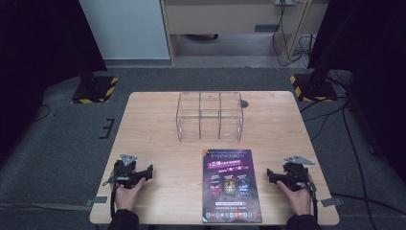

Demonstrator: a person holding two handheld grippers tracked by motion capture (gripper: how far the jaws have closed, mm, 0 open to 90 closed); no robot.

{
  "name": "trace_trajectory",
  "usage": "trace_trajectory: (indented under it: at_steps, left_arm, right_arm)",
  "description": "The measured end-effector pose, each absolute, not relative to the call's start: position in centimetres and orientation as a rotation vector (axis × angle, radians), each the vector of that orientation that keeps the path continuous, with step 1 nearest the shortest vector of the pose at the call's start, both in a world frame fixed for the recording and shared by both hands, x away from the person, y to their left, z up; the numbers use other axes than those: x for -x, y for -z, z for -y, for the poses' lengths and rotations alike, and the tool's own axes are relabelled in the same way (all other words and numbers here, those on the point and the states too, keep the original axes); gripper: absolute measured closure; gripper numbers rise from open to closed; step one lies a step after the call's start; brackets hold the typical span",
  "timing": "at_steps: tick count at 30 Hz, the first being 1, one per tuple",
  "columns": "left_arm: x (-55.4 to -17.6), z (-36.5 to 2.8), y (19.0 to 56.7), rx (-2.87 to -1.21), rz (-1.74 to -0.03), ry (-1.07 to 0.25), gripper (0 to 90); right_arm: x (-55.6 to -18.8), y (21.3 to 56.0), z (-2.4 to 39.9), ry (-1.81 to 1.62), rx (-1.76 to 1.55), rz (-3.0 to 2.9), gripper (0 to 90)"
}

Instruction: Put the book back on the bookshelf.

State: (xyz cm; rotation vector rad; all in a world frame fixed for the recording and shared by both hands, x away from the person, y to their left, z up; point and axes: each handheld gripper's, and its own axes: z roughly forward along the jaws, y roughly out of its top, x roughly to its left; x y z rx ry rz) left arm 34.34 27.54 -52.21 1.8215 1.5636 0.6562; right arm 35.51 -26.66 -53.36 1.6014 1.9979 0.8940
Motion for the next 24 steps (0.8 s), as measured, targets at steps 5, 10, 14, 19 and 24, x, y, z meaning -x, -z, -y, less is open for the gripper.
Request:
trace_trajectory:
  at_steps: [5,10,14,19,24]
  left_arm:
    - [-33.7,-26.6,51.5,-1.803,-1.531,-0.635,16.2]
    - [-33.3,-25.8,50.8,-1.791,-1.506,-0.612,18.6]
    - [-33.0,-25.2,50.3,-1.781,-1.482,-0.605,19.4]
    - [-32.7,-24.1,49.7,-1.766,-1.441,-0.578,19.7]
    - [-32.4,-23.0,49.1,-1.762,-1.409,-0.563,20.5]
  right_arm:
    - [-35.1,52.8,26.8,-0.936,-1.596,-1.987,6.1]
    - [-34.8,52.4,26.9,-0.967,-1.577,-1.984,7.2]
    - [-34.5,51.7,26.8,-1.007,-1.566,-1.974,7.8]
    - [-34.5,51.3,26.6,-1.030,-1.554,-1.973,8.2]
    - [-34.4,50.7,26.4,-1.061,-1.543,-1.969,8.6]
